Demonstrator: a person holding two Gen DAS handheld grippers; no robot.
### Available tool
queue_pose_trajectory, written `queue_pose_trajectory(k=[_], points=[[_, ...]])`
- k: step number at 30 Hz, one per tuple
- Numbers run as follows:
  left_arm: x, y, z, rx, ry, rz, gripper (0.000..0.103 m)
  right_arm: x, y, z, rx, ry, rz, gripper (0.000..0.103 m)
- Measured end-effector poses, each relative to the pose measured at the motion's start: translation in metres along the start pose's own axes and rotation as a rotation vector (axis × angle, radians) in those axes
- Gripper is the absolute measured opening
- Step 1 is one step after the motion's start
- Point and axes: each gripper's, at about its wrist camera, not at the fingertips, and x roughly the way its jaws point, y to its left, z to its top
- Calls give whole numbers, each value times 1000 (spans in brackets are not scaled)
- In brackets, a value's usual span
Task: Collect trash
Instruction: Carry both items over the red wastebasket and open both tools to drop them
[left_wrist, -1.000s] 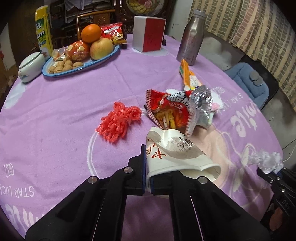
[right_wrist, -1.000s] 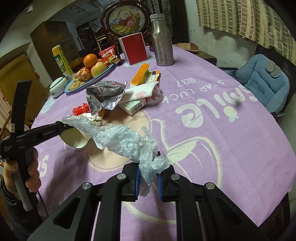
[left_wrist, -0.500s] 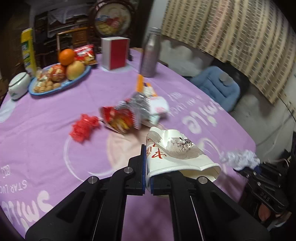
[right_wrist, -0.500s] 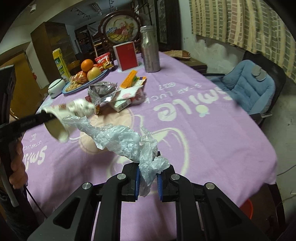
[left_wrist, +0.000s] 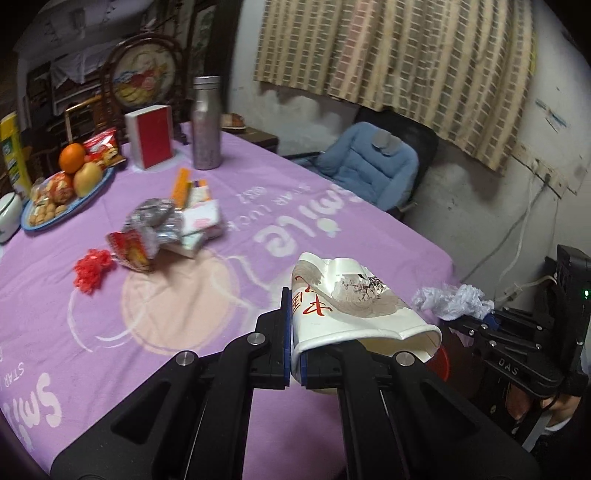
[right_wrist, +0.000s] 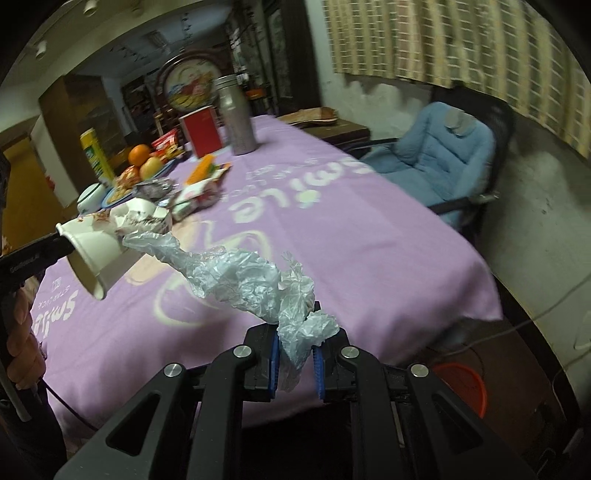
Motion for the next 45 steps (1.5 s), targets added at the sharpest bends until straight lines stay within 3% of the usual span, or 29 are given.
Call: queue_pose_trajectory(k=[7,18,25,31,37,40,45], points=[[36,-82,-11,127,82,-113,4,-11,-74,-36,115,20,-58,15],[112,-212,-48,341,262,-236,4,10,-196,-114,357,131,-181,15],[169,-262,-70,400,386,-308,4,40,-250,-163,480,228,-210,15],[242,-297,-103,436,536,-297,4,79,-286,-197,565,325,-226,15],[320,-314,-137,378,698,-267,4,111,-315,-220,644,387,-254,15],[347,-320,-150,366,749,-247,4,124,-324,-229,674,400,-270,15],[369,-327,-163,406,763,-194,4,133,-347,-249,712,419,-293,15]])
